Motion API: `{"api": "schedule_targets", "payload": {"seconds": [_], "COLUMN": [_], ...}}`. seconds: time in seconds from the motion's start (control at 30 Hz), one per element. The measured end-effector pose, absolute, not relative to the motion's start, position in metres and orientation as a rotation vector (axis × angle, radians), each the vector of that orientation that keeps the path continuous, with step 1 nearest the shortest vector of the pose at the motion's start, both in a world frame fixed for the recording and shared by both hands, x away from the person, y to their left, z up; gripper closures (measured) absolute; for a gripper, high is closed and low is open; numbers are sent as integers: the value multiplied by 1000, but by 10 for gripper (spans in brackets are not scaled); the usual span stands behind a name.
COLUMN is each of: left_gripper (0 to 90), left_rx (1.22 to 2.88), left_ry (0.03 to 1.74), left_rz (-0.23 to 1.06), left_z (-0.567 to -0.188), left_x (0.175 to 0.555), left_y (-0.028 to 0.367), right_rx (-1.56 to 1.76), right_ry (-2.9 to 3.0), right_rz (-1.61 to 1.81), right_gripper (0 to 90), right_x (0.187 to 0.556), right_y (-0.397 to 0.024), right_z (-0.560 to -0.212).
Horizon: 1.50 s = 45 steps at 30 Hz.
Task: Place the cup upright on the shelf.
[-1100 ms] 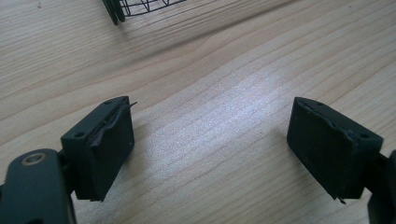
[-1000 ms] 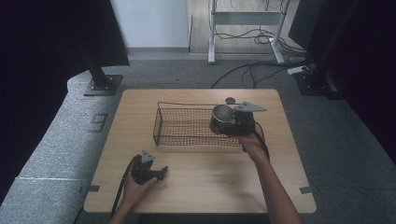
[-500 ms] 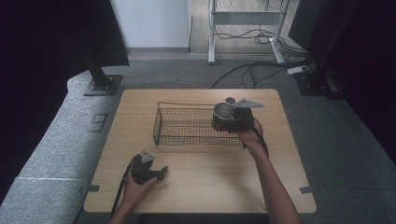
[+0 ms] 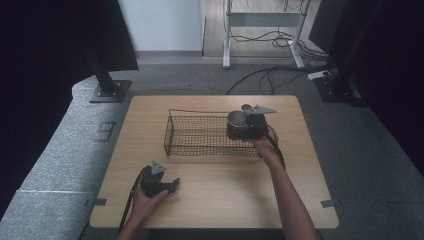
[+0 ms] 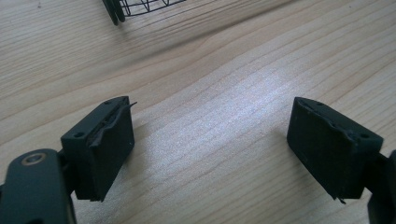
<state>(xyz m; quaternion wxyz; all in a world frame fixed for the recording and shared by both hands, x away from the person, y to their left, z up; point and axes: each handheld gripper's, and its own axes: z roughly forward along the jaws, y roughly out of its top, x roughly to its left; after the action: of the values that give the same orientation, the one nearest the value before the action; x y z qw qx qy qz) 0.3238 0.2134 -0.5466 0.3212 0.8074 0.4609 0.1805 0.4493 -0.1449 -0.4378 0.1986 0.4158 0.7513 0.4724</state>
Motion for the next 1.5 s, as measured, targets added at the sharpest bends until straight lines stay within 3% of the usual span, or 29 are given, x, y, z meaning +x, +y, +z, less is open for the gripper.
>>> {"api": "schedule_targets", "payload": {"seconds": [1.5], "left_gripper": [148], "left_rx": [2121], "left_ry": [1211], "left_rz": [474], "left_z": [-547], "left_x": [324], "left_y": [213], "right_rx": [1295], "right_ry": [2131], "right_rz": [1205], "right_gripper": [183], "right_x": [478], "right_y": [-140], "right_z": [-477]}}
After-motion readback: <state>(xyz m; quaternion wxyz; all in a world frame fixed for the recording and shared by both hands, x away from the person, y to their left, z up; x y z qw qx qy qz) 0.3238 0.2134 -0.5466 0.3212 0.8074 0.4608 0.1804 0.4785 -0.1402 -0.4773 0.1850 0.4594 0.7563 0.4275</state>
